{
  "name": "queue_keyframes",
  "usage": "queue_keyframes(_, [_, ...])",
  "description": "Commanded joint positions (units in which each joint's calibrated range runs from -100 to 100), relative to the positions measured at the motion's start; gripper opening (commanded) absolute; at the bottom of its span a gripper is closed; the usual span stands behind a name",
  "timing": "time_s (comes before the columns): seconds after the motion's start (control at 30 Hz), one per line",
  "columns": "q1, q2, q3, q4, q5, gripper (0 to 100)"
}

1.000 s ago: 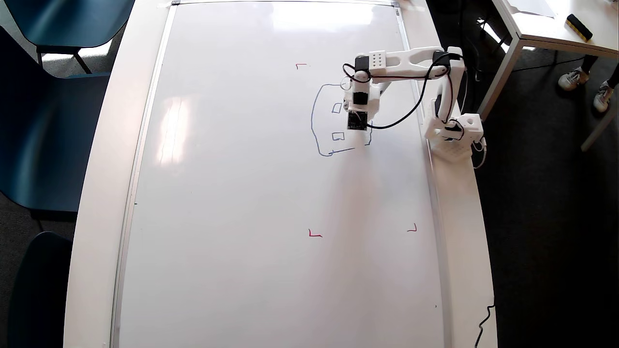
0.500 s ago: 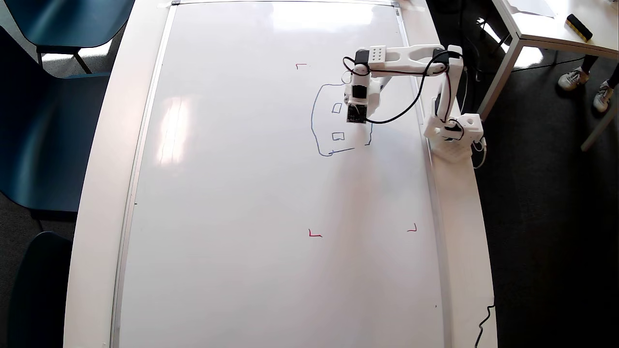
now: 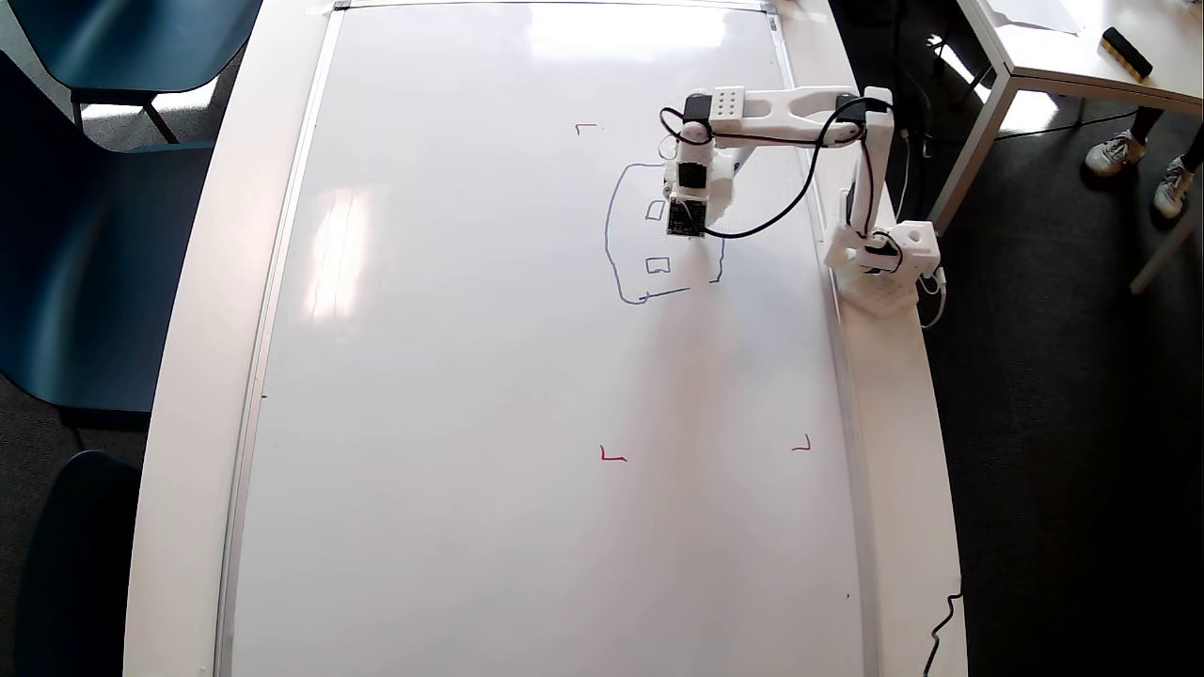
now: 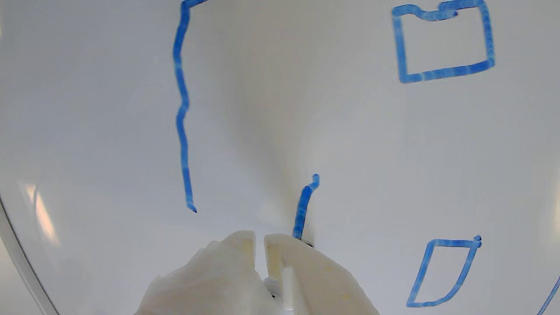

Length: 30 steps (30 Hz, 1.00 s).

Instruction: Draw on a whiteboard a robot head using a pen attached to the gripper

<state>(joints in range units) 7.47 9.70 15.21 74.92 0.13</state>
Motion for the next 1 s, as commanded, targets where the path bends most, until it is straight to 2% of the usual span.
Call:
queue_keyframes(0.0, [0.45, 1.24, -2.64, -0.37, 0.19, 1])
queue_keyframes(0.97, [-6.47, 1.75, -2.46, -1.15, -1.47, 1])
